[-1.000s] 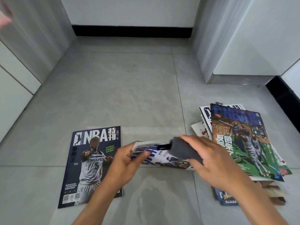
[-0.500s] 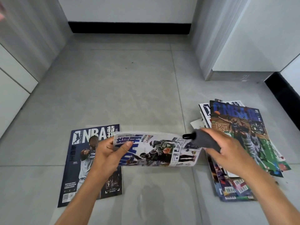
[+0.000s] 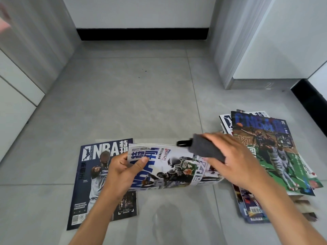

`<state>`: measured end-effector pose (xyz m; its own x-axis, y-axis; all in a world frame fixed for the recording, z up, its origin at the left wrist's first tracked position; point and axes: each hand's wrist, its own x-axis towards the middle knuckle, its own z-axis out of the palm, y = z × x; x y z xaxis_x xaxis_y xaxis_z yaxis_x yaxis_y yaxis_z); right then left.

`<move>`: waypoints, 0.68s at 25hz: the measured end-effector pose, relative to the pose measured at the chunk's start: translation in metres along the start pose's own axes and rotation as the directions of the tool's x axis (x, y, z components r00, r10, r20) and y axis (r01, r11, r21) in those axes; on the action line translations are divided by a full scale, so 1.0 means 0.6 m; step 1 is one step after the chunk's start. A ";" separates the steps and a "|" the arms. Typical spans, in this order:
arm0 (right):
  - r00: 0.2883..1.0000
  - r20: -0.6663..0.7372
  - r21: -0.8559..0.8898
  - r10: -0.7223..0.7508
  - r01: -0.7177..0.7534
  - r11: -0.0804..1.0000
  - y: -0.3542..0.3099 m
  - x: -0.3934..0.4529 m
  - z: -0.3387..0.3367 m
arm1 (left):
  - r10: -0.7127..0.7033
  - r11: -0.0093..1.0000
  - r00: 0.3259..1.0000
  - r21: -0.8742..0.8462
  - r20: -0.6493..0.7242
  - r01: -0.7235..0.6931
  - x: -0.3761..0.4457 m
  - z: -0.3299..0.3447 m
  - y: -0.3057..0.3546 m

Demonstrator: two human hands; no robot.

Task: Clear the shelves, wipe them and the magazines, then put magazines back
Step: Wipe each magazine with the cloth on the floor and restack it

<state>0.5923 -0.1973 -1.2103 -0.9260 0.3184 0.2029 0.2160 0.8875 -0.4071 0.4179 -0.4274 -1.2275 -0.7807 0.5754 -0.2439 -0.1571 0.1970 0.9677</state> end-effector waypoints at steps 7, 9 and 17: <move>0.809 0.195 0.882 0.555 -0.392 0.261 0.043 -0.055 0.010 | -0.224 0.964 0.964 -0.180 -0.142 0.197 -0.003 -0.006 -0.040; 0.762 0.216 0.892 0.611 -0.409 0.195 0.042 -0.057 0.029 | -0.290 0.943 0.948 -0.210 -0.134 0.259 -0.008 0.001 -0.056; 0.891 0.099 0.719 0.443 -0.372 0.587 -0.013 -0.033 -0.044 | -0.313 0.871 0.899 0.469 0.307 0.143 0.017 -0.055 0.053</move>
<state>0.6172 -0.2017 -1.1879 -0.7602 0.6437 -0.0877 0.2483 0.1633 -0.9548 0.3850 -0.4418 -1.1971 -0.4664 0.6992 -0.5418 0.0348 0.6265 0.7786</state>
